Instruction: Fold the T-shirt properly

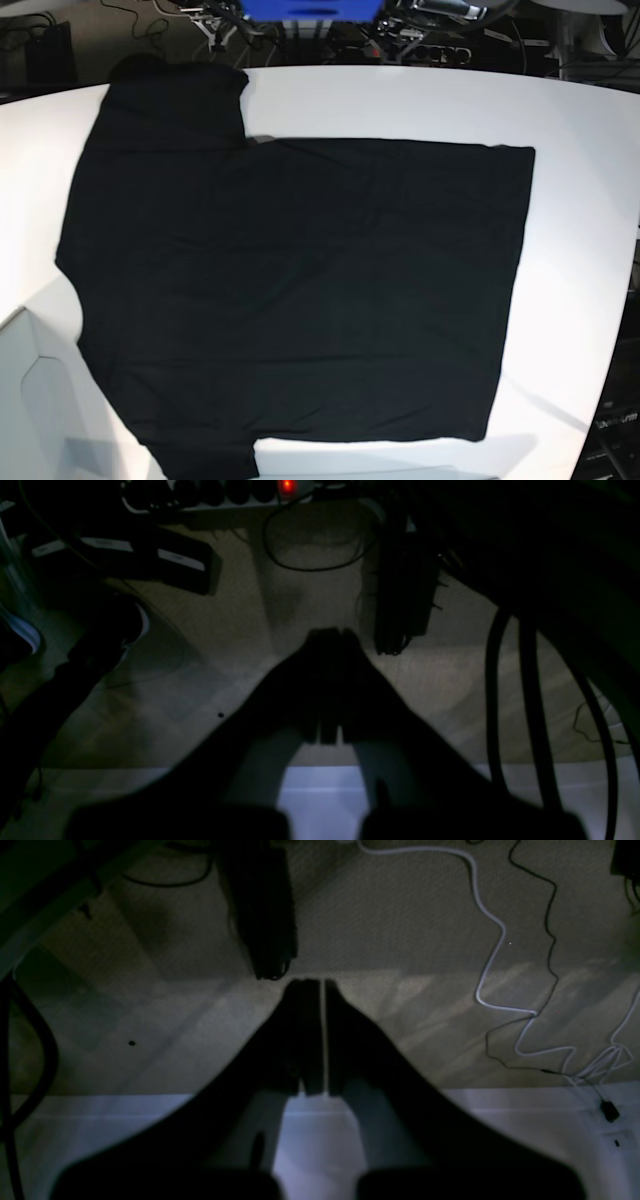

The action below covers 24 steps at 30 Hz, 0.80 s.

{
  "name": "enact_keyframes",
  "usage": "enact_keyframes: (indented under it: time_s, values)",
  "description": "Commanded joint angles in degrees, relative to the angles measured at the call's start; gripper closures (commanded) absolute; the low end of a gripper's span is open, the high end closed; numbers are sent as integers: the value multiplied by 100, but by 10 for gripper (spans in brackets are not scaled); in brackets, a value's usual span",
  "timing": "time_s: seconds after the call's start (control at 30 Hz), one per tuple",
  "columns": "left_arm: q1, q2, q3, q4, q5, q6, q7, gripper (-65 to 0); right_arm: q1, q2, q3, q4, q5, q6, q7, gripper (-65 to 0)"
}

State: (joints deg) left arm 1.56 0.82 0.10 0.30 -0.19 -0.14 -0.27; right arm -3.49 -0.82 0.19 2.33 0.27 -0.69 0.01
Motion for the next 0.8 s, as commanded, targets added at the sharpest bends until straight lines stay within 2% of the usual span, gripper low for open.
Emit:
enact_keyframes:
  time_s: [0.0,0.17,0.4,0.77]
  values:
    - [15,2,-5,-8,23,45,-21,-1,-25,-10,-5,0,-5,91,-5,0]
    - [15,-7,-5,-8,23,36,-12,-1,-25,-2,-14,0,-5,91,-5,0]
    - [103,-95,-5,1,23,36,-21,-1,-25,289,21,0,-5,82,-5,0]
    - [112,-95,-5,1,23,36,-21,-1,-51,333,12,290,-5,82,-49,0]
